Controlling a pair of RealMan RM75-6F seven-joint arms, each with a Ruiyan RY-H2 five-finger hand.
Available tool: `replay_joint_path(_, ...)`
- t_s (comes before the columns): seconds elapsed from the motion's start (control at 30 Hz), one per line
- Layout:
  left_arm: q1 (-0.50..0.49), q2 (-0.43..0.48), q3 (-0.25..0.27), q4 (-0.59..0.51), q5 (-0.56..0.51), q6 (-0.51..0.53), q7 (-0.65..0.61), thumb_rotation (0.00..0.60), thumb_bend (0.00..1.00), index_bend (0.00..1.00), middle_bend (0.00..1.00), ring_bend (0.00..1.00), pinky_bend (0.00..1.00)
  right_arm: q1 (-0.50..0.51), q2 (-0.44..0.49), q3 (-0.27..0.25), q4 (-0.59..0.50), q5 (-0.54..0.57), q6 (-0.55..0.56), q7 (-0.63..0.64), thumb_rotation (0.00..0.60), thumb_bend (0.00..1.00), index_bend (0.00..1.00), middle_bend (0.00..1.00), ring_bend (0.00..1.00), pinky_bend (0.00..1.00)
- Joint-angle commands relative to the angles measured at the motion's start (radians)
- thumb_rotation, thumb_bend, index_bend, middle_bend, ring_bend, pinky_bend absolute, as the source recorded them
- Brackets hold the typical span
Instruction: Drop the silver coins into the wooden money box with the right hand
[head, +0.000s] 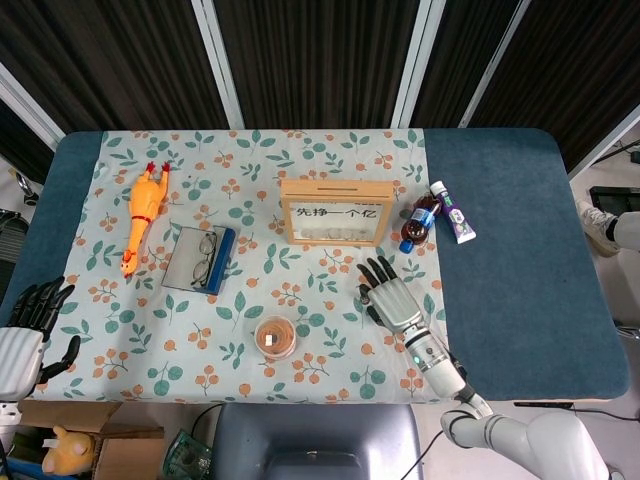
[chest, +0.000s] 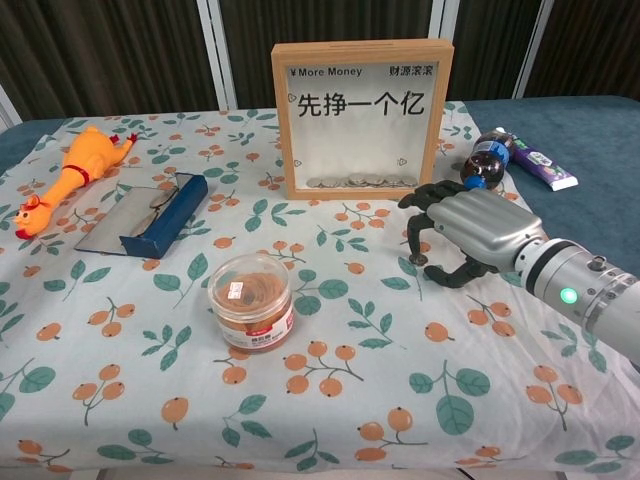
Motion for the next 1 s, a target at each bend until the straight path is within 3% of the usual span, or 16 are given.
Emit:
replay_joint_path(0.03, 0.0, 0.0, 0.0, 0.0, 0.0, 0.0, 0.0, 0.6, 0.45, 0.0, 0.0, 0.0, 0.0, -0.001, 0.001, 0.001, -0.001, 0.0, 0.001, -0.002, 0.6, 0.53, 0.58, 0.22, 0.01, 0.11)
replay_joint_path(1.0, 0.001, 0.001, 0.0, -0.003, 0.001, 0.0, 0.004, 0.6, 0.45, 0.0, 0.0, 0.0, 0.0, 0.008, -0.001, 0.015, -0.005, 0.01, -0.023, -0.013, 0.6, 0.53, 0.58, 0.22, 0.01, 0.11)
